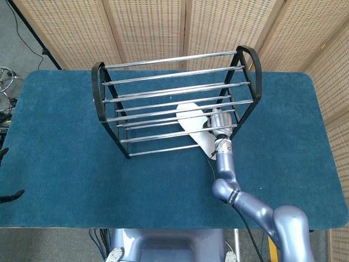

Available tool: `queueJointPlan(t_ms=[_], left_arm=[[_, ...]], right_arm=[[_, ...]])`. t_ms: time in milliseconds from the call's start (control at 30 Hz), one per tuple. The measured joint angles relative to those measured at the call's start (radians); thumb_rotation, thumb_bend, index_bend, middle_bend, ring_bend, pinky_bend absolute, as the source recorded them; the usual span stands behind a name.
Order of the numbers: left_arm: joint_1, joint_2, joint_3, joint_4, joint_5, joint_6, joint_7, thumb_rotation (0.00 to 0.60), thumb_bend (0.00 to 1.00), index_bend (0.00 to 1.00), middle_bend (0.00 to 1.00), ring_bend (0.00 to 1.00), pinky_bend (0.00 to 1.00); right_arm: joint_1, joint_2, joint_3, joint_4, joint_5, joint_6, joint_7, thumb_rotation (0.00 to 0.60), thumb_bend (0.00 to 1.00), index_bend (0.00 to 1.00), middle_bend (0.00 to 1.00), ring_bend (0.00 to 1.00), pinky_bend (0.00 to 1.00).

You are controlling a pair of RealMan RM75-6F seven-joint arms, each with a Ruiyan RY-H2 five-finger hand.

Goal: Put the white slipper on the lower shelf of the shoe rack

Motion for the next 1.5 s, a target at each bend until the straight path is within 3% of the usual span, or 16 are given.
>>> queueJointPlan(t_ms=[400, 667, 833, 933, 1100, 1267, 1500], left_arm=[[-0.001, 0.003, -0.001, 0.001, -0.003, -0.003, -0.005, 0.6, 0.0, 0.0, 0.0, 0.0, 0.0], [0.0, 0.006, 0.0, 0.002, 0.0, -0.003, -0.012, 0.6, 0.0, 0.0, 0.0, 0.0, 0.0], [0.001, 0.007, 0.001, 0.001, 0.002, -0.001, -0.013, 0.6, 0.0, 0.0, 0.0, 0.0, 0.0], [0.002, 0.007, 0.001, 0.001, 0.002, 0.001, -0.015, 0.6, 0.0, 0.0, 0.0, 0.0, 0.0], [0.003, 0.009, 0.001, 0.002, 0.004, 0.002, -0.02, 0.6, 0.0, 0.0, 0.0, 0.0, 0.0], [0.004, 0.011, 0.001, 0.003, 0.005, 0.003, -0.025, 0.6, 0.0, 0.0, 0.0, 0.0, 0.0], [0.005, 0.011, 0.003, 0.003, 0.01, 0.004, -0.024, 0.6, 0.0, 0.0, 0.0, 0.0, 0.0]], right_arm=[[0.045, -0.046, 0.043, 0.086, 0.07, 0.0, -0.053, 0.6, 0.62, 0.56, 0.58, 0.47, 0.62], [0.066, -0.079, 0.079, 0.12, 0.103, 0.063, -0.081, 0.6, 0.64, 0.56, 0.58, 0.47, 0.62], [0.069, -0.083, 0.086, 0.121, 0.104, 0.062, -0.077, 0.6, 0.64, 0.45, 0.48, 0.38, 0.59], [0.063, -0.078, 0.084, 0.108, 0.097, 0.051, -0.059, 0.6, 0.64, 0.36, 0.36, 0.28, 0.52], [0.042, -0.058, 0.069, 0.066, 0.066, 0.023, -0.004, 0.6, 0.57, 0.28, 0.2, 0.09, 0.29], [0.023, -0.04, 0.05, 0.024, 0.034, 0.015, 0.031, 0.6, 0.55, 0.26, 0.14, 0.01, 0.13], [0.007, -0.021, 0.033, -0.024, 0.009, 0.019, 0.049, 0.6, 0.54, 0.24, 0.08, 0.0, 0.02]])
